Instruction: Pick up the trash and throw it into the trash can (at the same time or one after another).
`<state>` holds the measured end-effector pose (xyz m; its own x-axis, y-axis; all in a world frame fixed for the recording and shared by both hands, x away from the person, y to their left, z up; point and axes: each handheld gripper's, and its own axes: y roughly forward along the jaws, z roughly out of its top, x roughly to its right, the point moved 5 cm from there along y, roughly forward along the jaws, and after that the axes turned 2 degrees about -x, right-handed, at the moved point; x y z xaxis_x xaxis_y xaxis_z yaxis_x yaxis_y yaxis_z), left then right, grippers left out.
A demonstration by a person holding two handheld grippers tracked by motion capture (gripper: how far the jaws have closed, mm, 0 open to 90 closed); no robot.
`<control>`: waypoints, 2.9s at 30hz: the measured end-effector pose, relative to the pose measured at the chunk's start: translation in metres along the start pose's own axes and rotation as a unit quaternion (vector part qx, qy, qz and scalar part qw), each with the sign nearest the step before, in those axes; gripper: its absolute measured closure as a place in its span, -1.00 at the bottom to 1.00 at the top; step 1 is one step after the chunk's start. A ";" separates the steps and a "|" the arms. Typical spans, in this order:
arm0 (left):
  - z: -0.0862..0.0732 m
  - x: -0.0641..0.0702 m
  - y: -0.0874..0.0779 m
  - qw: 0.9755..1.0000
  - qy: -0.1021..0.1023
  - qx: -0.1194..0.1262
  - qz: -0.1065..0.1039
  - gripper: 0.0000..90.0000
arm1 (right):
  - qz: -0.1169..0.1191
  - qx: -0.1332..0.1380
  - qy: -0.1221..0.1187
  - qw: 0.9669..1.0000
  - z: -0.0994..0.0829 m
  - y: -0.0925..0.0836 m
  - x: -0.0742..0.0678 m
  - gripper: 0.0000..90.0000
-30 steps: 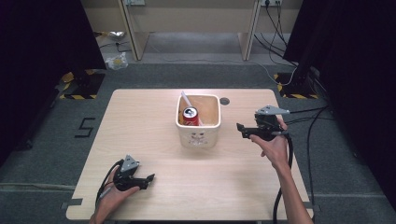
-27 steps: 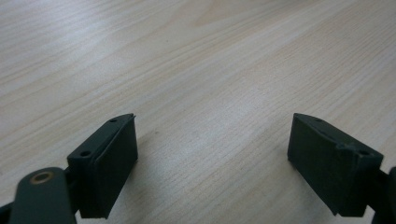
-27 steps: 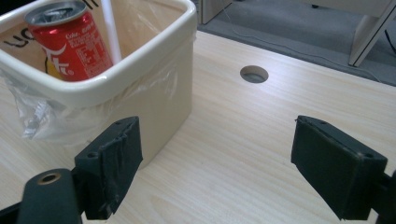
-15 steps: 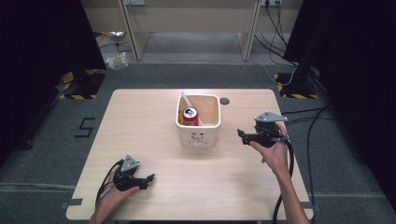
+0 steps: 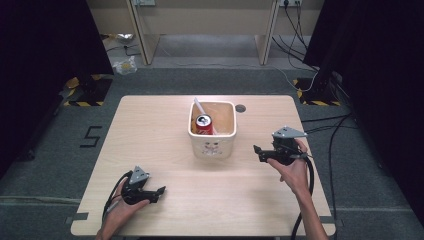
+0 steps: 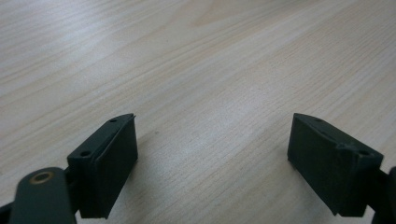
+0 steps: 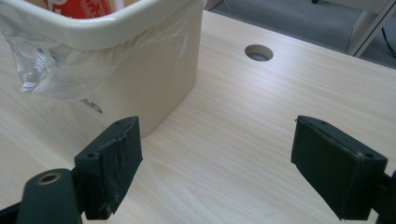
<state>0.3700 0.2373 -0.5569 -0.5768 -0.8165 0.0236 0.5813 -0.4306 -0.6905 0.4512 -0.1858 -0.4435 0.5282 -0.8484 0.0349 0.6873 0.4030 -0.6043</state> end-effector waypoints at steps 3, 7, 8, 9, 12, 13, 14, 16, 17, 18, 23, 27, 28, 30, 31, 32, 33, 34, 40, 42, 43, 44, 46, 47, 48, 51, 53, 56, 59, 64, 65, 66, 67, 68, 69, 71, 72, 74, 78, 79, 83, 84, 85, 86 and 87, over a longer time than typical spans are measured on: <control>0.000 0.000 0.000 1.000 0.000 0.000 0.000 -0.66 | 0.001 -0.002 -0.001 1.000 -0.005 0.000 0.000 -0.63; 0.000 0.000 0.000 1.000 0.000 0.000 0.000 -0.66 | 0.005 -0.004 0.006 1.000 -0.012 0.000 -0.002 -0.63; 0.000 0.000 0.000 1.000 0.000 0.000 0.000 -0.66 | 0.005 -0.003 0.006 1.000 -0.013 0.000 -0.002 -0.63; 0.000 0.000 0.000 1.000 0.000 0.000 0.000 -0.66 | 0.007 -0.004 0.007 1.000 -0.015 0.000 -0.002 -0.63; 0.000 0.000 0.000 1.000 0.000 0.000 0.000 -0.66 | 0.008 -0.002 0.012 1.000 -0.020 0.000 -0.003 -0.63; 0.000 0.000 0.000 1.000 0.000 0.000 0.000 -0.66 | 0.008 0.000 0.013 1.000 -0.022 0.000 -0.003 -0.63; 0.000 0.000 0.000 1.000 0.000 0.000 0.000 -0.66 | 0.007 0.000 0.011 1.000 -0.023 0.000 -0.003 -0.63; 0.000 0.000 0.000 1.000 0.000 0.000 0.000 -0.66 | 0.005 -0.001 0.012 1.000 -0.027 0.000 -0.003 -0.63; 0.000 0.000 0.000 1.000 0.000 0.000 0.000 -0.66 | 0.004 -0.002 0.013 1.000 -0.029 0.000 -0.004 -0.63; 0.000 0.000 0.000 1.000 0.000 0.000 0.000 -0.66 | 0.005 -0.001 0.015 1.000 -0.031 0.001 -0.004 -0.63; 0.000 0.000 0.000 1.000 0.000 0.000 0.000 -0.66 | 0.006 -0.001 0.017 1.000 -0.041 0.001 -0.007 -0.63; 0.000 0.000 0.000 1.000 0.000 0.000 0.000 -0.66 | 0.009 0.000 0.017 1.000 -0.048 0.001 -0.011 -0.63; 0.000 0.000 0.000 1.000 0.000 0.000 0.000 -0.66 | 0.009 -0.001 0.016 1.000 -0.050 0.001 -0.013 -0.63; 0.000 0.000 0.000 1.000 0.000 0.000 0.000 -0.66 | 0.010 -0.001 0.014 1.000 -0.053 0.002 -0.016 -0.63; 0.000 0.000 0.000 1.000 0.000 0.000 0.000 -0.66 | 0.011 -0.003 0.013 1.000 -0.055 0.002 -0.017 -0.63; 0.000 0.000 0.000 1.000 0.000 0.000 0.000 -0.66 | 0.012 -0.005 0.011 1.000 -0.057 0.002 -0.019 -0.63; 0.000 0.000 0.000 1.000 0.000 0.000 0.000 -0.66 | 0.013 -0.005 0.010 1.000 -0.059 0.003 -0.020 -0.63; 0.000 0.000 0.000 1.000 0.000 0.000 0.000 -0.66 | 0.014 -0.008 0.011 1.000 -0.061 0.003 -0.021 -0.63; 0.000 0.000 0.000 1.000 0.001 -0.001 0.000 -0.66 | 0.018 -0.017 0.013 1.000 -0.075 0.006 -0.025 -0.63; 0.000 0.000 0.000 1.000 0.001 -0.001 0.000 -0.66 | 0.019 -0.021 0.015 0.999 -0.079 0.008 -0.027 -0.64; 0.000 0.000 0.000 1.000 0.001 -0.001 0.000 -0.66 | 0.019 -0.023 0.016 0.999 -0.081 0.008 -0.027 -0.63; 0.000 0.000 0.000 1.000 0.001 -0.001 0.000 -0.66 | 0.020 -0.024 0.013 0.999 -0.083 0.009 -0.028 -0.63; 0.000 0.000 0.000 1.000 0.001 -0.001 0.000 -0.66 | 0.018 -0.031 0.010 0.999 -0.087 0.010 -0.029 -0.64; 0.000 0.000 0.000 1.000 0.001 -0.001 0.000 -0.66 | 0.015 -0.035 0.007 0.999 -0.088 0.011 -0.030 -0.64; 0.000 0.000 0.000 1.000 0.001 -0.001 0.000 -0.66 | 0.015 -0.036 0.006 0.999 -0.090 0.012 -0.030 -0.64; 0.000 0.000 0.000 1.000 0.001 -0.001 0.000 -0.66 | 0.019 -0.043 0.006 0.999 -0.095 0.014 -0.033 -0.64; 0.000 0.000 0.000 1.000 0.001 -0.001 0.000 -0.66 | 0.021 -0.047 0.006 0.999 -0.098 0.016 -0.034 -0.64; 0.000 0.000 0.000 1.000 0.001 -0.001 0.000 -0.66 | 0.014 -0.053 0.001 0.998 -0.101 0.016 -0.035 -0.64; 0.000 0.000 0.000 1.000 0.001 -0.001 0.000 -0.66 | 0.016 -0.054 0.005 0.998 -0.104 0.015 -0.036 -0.64; 0.000 0.000 0.000 1.000 0.001 0.000 0.000 -0.66 | 0.016 -0.060 0.010 0.998 -0.112 0.014 -0.036 -0.64; 0.000 0.000 0.000 1.000 0.001 -0.001 0.000 -0.66 | 0.015 -0.063 0.010 0.998 -0.113 0.014 -0.036 -0.65; 0.000 0.000 0.000 1.000 0.001 -0.001 0.000 -0.66 | 0.011 -0.067 0.007 0.998 -0.114 0.014 -0.037 -0.64; 0.000 0.000 0.000 1.000 0.001 -0.001 0.000 -0.66 | 0.008 -0.068 0.004 0.998 -0.115 0.014 -0.037 -0.65; 0.000 0.000 0.000 1.000 0.001 -0.001 0.000 -0.66 | 0.009 -0.068 0.004 0.998 -0.115 0.014 -0.037 -0.65; 0.000 0.000 0.000 1.000 0.001 -0.001 0.000 -0.66 | 0.011 -0.066 0.006 0.998 -0.116 0.014 -0.037 -0.65; 0.000 0.000 0.000 1.000 0.001 -0.001 0.000 -0.66 | 0.009 -0.070 0.004 0.997 -0.117 0.015 -0.038 -0.65; 0.000 0.000 0.000 1.000 0.001 -0.001 0.000 -0.66 | 0.008 -0.071 0.005 0.997 -0.118 0.015 -0.038 -0.65; 0.000 0.000 0.000 1.000 0.001 -0.001 0.000 -0.66 | 0.010 -0.076 0.010 0.997 -0.121 0.017 -0.040 -0.67; 0.000 0.000 0.000 1.000 0.001 -0.001 0.000 -0.66 | 0.010 -0.074 0.006 0.997 -0.121 0.017 -0.039 -0.66; 0.000 0.000 0.000 1.000 0.001 -0.001 0.000 -0.66 | 0.009 -0.075 0.005 0.997 -0.121 0.016 -0.039 -0.67; 0.000 0.000 0.000 1.000 0.001 -0.001 0.000 -0.66 | 0.010 -0.076 0.003 0.997 -0.121 0.016 -0.039 -0.68; 0.000 0.000 0.000 1.000 0.001 -0.001 0.000 -0.66 | 0.010 -0.075 0.004 0.997 -0.121 0.017 -0.040 -0.68; 0.000 0.000 0.000 1.000 0.001 -0.001 0.000 -0.66 | 0.010 -0.076 0.004 0.997 -0.121 0.017 -0.040 -0.68; 0.000 0.000 0.000 1.000 0.001 -0.001 0.000 -0.66 | 0.010 -0.076 0.003 0.997 -0.121 0.017 -0.040 -0.68; 0.000 0.000 0.000 1.000 0.001 -0.001 0.000 -0.66 | 0.009 -0.076 0.003 0.997 -0.121 0.017 -0.040 -0.68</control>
<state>0.3699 0.2375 -0.5569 -0.5782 -0.8157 0.0210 0.5804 -0.4292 -0.6920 0.3812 -0.1871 -0.5514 0.5373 -0.8432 0.0183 0.5939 0.3629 -0.7181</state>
